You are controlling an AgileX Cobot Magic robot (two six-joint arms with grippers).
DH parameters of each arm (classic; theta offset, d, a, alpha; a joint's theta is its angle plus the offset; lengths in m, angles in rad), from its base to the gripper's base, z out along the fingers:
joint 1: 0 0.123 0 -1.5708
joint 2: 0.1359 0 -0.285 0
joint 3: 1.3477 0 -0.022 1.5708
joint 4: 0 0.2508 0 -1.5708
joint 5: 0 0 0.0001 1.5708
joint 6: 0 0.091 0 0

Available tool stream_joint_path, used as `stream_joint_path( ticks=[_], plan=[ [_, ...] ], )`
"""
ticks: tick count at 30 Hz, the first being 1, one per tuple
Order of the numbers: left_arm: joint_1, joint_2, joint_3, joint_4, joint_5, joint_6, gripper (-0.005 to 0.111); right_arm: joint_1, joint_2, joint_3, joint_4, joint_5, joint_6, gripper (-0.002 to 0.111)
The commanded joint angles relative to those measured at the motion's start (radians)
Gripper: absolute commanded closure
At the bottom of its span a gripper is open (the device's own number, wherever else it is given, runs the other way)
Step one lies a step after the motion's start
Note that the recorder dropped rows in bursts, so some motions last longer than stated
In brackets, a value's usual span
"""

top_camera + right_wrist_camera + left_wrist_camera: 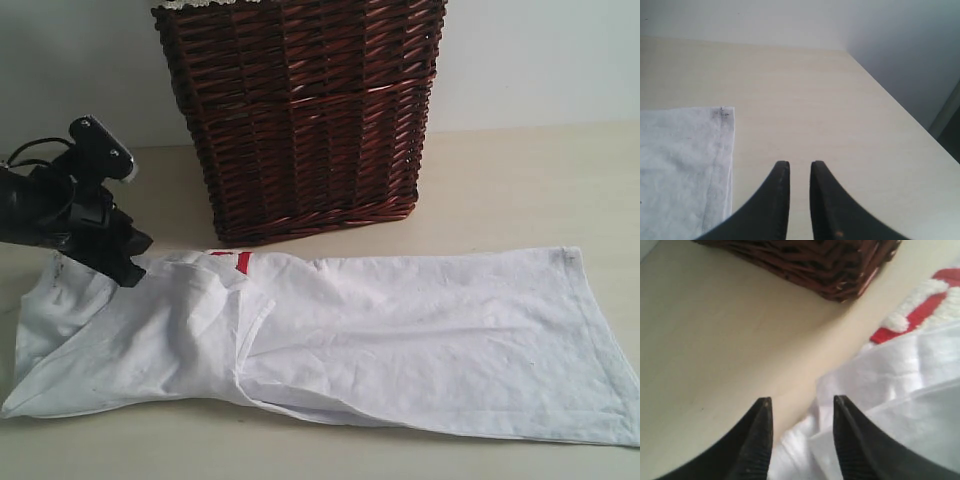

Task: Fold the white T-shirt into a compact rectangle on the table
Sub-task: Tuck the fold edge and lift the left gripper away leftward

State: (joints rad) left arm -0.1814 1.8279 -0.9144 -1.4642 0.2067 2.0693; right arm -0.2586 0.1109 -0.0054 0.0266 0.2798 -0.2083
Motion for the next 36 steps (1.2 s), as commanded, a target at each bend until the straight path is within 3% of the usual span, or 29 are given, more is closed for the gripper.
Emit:
stream_joint_path(
  ticks=[1, 10, 15, 22, 28, 33, 36],
  plan=[
    [-0.006, 0.044, 0.021, -0.001, 0.146, 0.029, 0.068, -0.003, -0.007, 0.005, 0.001, -0.006, 0.0, 0.091],
    [-0.017, 0.128, 0.032, 0.101, 0.097, 0.022, 0.068, -0.003, -0.007, 0.005, 0.001, -0.006, 0.0, 0.091],
    [-0.017, 0.121, 0.125, 0.196, 0.134, 0.019, 0.068, -0.003, -0.007, 0.005, 0.001, -0.006, 0.0, 0.091],
    [-0.017, 0.111, 0.241, 0.216, 0.152, 0.02, 0.068, -0.003, -0.007, 0.005, 0.001, -0.006, 0.0, 0.091],
    [-0.017, -0.026, 0.203, 0.173, 0.15, -0.004, 0.068, -0.003, -0.007, 0.005, 0.001, -0.006, 0.0, 0.091],
    [-0.015, -0.229, 0.158, 0.171, 0.107, -0.204, 0.067, -0.003, -0.007, 0.005, 0.001, -0.006, 0.0, 0.091],
    [0.008, -0.322, 0.168, 0.179, 0.047, -0.356, 0.057, -0.003, -0.007, 0.005, 0.001, -0.006, 0.0, 0.091]
  ],
)
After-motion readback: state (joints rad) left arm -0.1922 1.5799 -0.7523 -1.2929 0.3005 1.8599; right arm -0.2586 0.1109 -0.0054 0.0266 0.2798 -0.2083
